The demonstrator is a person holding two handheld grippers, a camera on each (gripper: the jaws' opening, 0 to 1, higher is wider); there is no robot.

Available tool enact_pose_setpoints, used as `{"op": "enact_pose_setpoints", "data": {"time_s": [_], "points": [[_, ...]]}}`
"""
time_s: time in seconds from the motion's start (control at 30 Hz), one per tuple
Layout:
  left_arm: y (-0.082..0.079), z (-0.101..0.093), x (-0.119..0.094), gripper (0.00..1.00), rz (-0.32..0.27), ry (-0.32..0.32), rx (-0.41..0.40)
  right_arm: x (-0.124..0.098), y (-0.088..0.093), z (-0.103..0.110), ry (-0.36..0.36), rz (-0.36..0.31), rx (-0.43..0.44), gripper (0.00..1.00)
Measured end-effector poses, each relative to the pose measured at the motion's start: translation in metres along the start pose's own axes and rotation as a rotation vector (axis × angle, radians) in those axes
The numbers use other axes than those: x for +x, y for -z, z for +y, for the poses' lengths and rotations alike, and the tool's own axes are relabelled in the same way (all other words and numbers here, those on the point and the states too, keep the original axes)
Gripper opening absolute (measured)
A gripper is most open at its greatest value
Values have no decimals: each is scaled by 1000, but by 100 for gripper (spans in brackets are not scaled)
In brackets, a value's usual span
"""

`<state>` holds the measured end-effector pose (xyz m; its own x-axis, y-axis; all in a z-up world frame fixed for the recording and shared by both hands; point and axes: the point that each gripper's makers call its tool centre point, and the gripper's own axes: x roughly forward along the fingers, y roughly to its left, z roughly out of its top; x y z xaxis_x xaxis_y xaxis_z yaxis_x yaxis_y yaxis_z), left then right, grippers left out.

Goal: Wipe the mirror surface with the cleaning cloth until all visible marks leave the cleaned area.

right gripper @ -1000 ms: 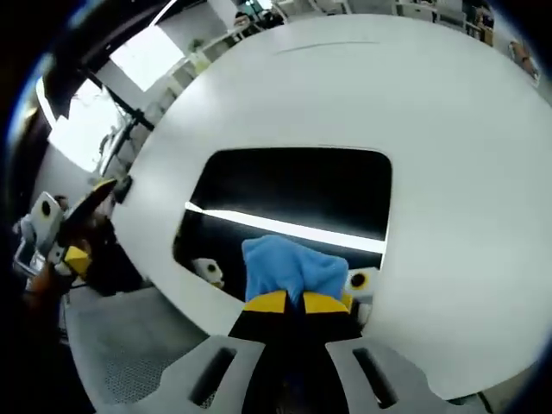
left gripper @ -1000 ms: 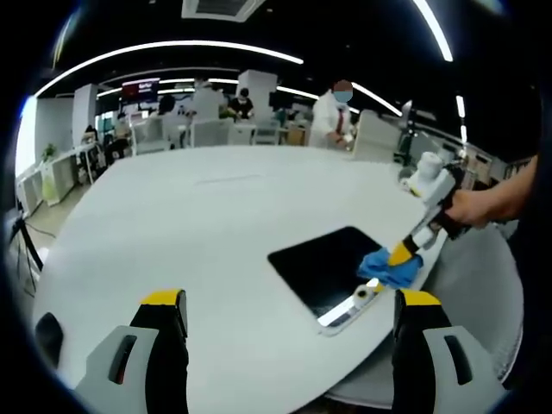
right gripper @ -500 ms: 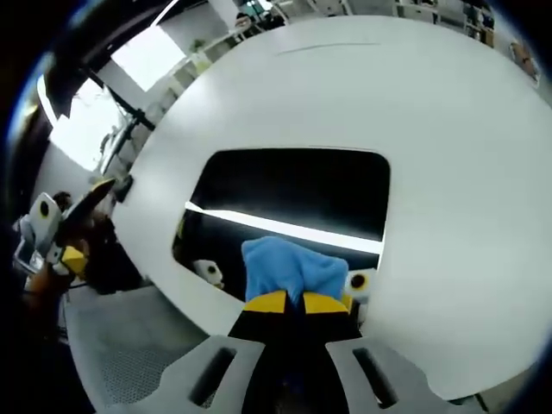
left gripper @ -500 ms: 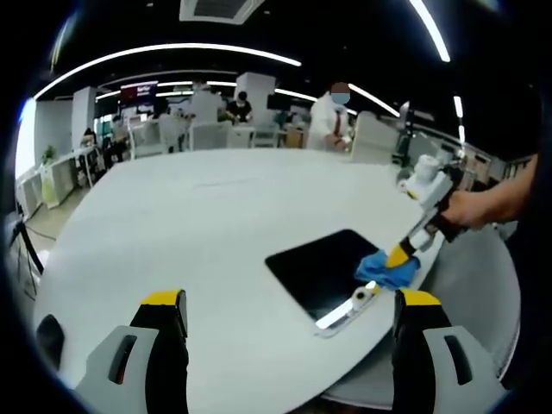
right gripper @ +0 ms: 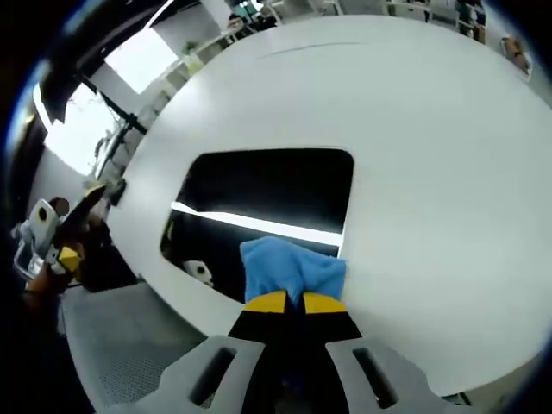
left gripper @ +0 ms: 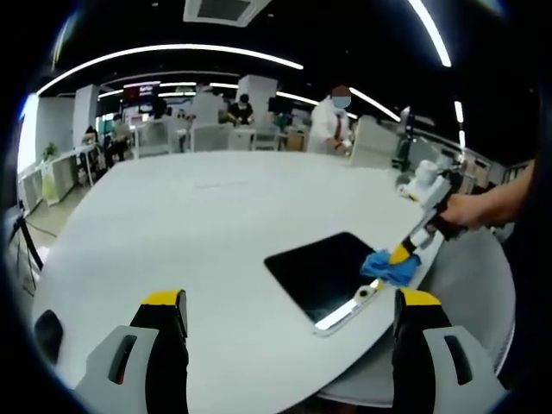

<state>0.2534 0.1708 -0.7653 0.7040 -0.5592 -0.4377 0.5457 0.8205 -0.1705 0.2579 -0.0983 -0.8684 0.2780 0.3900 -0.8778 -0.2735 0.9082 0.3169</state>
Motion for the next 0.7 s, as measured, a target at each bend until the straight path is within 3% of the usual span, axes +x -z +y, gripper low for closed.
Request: {"op": "enact_pose_setpoints", "data": {"time_s": [0.5, 0.7], "points": [[-3, 2, 3, 100, 12, 3, 9, -2, 1, -7, 11, 8, 22, 0], [-1, 3, 2, 100, 19, 4, 10, 1, -7, -8, 29, 4, 10, 0]]}}
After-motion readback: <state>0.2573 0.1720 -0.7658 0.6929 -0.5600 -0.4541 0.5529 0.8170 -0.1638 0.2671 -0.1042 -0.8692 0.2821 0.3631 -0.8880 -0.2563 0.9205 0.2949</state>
